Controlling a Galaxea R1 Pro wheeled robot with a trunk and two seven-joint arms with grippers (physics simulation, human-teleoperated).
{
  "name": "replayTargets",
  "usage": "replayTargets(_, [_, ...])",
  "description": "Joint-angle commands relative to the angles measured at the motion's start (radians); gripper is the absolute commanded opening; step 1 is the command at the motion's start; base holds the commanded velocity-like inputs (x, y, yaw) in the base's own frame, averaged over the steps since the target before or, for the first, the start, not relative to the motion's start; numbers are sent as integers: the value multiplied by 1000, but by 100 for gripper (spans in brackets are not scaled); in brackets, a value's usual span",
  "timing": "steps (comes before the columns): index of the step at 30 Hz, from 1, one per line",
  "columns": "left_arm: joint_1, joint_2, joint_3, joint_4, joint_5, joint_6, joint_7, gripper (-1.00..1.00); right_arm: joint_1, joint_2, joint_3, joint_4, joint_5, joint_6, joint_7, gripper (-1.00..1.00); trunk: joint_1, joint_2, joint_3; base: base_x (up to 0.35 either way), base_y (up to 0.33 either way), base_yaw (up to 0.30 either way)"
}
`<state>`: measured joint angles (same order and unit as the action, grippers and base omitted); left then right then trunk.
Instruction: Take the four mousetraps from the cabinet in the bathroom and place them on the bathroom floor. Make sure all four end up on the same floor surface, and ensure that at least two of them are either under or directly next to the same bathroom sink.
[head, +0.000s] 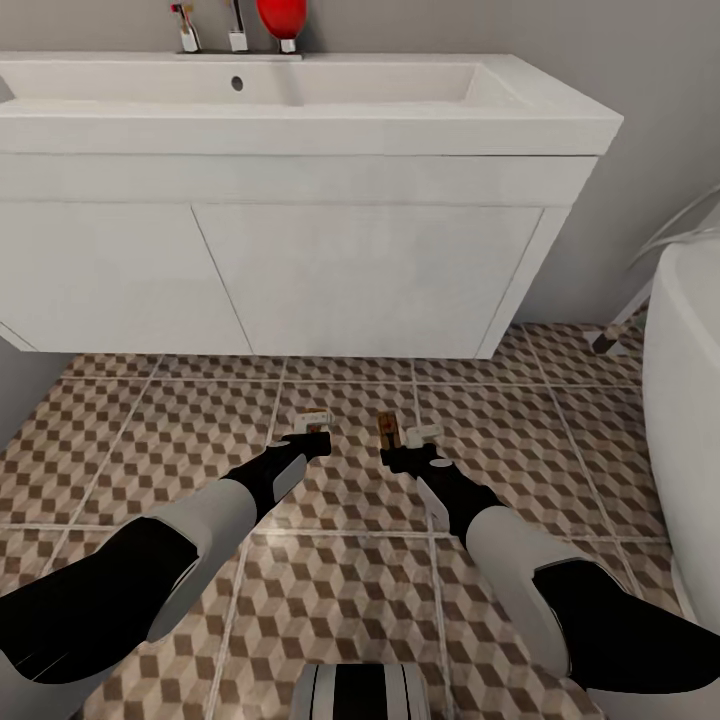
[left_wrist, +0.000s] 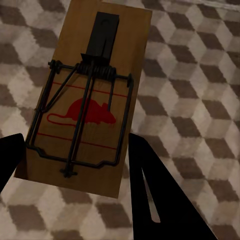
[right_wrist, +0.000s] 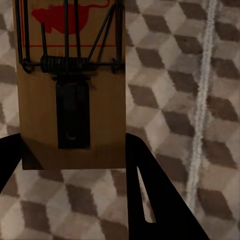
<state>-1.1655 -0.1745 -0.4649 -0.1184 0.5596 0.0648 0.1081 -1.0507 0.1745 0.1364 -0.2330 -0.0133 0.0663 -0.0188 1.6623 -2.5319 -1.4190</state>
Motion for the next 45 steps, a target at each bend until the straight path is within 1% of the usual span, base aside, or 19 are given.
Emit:
replayTargets(1, [0, 0, -6, -1, 3, 4, 2, -100, 0, 0, 3, -2, -3, 6, -3, -100, 0, 0, -1, 3, 0, 0])
replayTargets(29, [0, 0, -6, -1, 3, 4, 2, -100, 0, 0, 5, -2, -4, 6, -3, -100, 12, -7, -109, 0, 0, 0])
replayTargets(40, [0, 0, -6, -1, 3, 4, 2, -100, 0, 0, 5, -2, -4, 6, -3, -100, 12, -7, -109, 9, 0, 0])
replayTargets(45, [0, 0, -6, -1, 3, 4, 2, -100, 0, 0, 4, -2, -4, 6, -3, -100, 12, -7, -109, 241, 0, 0])
